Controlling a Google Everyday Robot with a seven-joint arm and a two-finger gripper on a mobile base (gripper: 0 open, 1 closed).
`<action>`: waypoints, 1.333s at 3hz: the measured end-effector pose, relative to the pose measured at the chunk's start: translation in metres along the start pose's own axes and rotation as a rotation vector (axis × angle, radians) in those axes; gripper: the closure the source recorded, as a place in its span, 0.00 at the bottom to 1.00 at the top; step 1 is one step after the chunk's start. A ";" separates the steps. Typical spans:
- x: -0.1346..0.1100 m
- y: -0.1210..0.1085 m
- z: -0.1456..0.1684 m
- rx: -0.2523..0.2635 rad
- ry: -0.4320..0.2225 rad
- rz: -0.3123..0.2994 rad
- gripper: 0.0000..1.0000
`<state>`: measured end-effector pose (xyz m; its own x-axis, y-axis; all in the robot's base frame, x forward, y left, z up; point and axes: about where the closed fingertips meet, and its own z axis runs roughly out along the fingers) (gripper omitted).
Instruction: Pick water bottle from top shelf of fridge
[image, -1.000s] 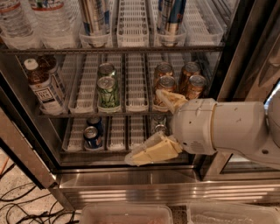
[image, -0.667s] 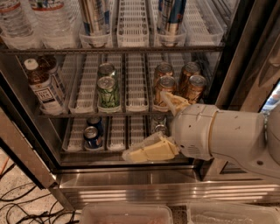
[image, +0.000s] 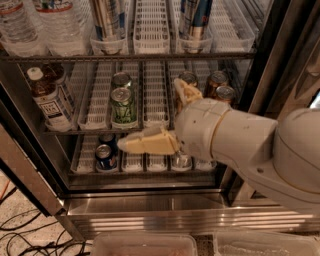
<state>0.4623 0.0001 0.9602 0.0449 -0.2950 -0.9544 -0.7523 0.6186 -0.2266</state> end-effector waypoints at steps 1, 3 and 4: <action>-0.021 -0.004 0.025 0.008 -0.044 -0.012 0.00; -0.006 -0.049 0.039 0.148 -0.144 0.148 0.00; -0.008 -0.046 0.041 0.140 -0.160 0.151 0.00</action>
Offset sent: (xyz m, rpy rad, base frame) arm 0.0554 0.0589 0.0454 0.5029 -0.1310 -0.1501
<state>0.5240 0.0038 0.9704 0.0508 -0.0798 -0.9955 -0.6607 0.7448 -0.0934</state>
